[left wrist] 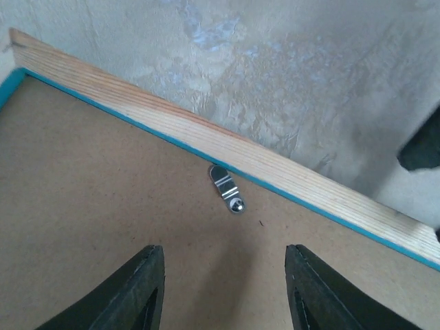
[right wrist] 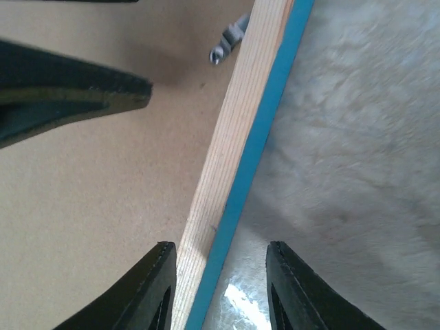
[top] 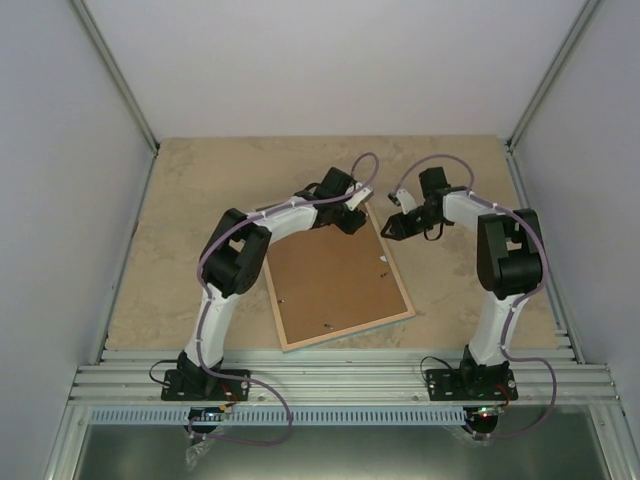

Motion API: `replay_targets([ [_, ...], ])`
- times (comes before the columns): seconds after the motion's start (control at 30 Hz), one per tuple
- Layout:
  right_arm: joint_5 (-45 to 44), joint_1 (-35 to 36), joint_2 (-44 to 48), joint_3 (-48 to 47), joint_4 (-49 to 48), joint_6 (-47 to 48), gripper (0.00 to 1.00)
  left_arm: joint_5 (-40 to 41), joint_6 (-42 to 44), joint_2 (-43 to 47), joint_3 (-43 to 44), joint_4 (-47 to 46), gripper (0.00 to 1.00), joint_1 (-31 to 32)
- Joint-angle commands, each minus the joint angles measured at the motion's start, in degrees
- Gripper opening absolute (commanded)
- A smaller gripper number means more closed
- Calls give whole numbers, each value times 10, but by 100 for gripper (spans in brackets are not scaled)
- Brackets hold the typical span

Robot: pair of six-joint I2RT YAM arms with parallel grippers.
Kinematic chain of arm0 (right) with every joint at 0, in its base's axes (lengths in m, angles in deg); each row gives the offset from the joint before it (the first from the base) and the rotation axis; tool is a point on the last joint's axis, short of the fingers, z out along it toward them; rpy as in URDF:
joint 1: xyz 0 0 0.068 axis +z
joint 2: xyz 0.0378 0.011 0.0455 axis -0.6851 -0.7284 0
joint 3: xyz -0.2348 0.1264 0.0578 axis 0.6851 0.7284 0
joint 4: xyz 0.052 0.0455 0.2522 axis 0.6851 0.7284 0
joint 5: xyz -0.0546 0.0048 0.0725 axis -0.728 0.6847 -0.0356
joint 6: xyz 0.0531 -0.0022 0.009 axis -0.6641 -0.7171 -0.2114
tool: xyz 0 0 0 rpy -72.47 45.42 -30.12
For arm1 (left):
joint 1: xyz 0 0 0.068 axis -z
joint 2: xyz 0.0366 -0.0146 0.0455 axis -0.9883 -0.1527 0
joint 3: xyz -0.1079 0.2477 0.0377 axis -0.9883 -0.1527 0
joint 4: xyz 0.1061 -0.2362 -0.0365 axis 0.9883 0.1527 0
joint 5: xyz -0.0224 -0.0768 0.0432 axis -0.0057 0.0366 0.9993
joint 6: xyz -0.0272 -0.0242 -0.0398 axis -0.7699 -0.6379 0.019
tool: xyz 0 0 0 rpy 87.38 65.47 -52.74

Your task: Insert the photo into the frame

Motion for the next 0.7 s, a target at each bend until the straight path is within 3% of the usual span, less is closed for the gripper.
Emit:
replay_targets([
  [0.0, -4, 16, 14, 31, -42, -19, 37, -17, -23, -37, 36, 16, 51, -2],
  [0.23, -8, 18, -27, 39, -54, -20, 28, -18, -18, -85, 83, 39, 44, -2],
  [0.47, -16, 17, -38, 45, -62, -18, 15, -19, -4, -103, 97, 64, 29, -2],
  [0.67, -19, 11, -44, 43, -62, -14, 4, -73, 38, -106, 97, 93, 16, 2],
])
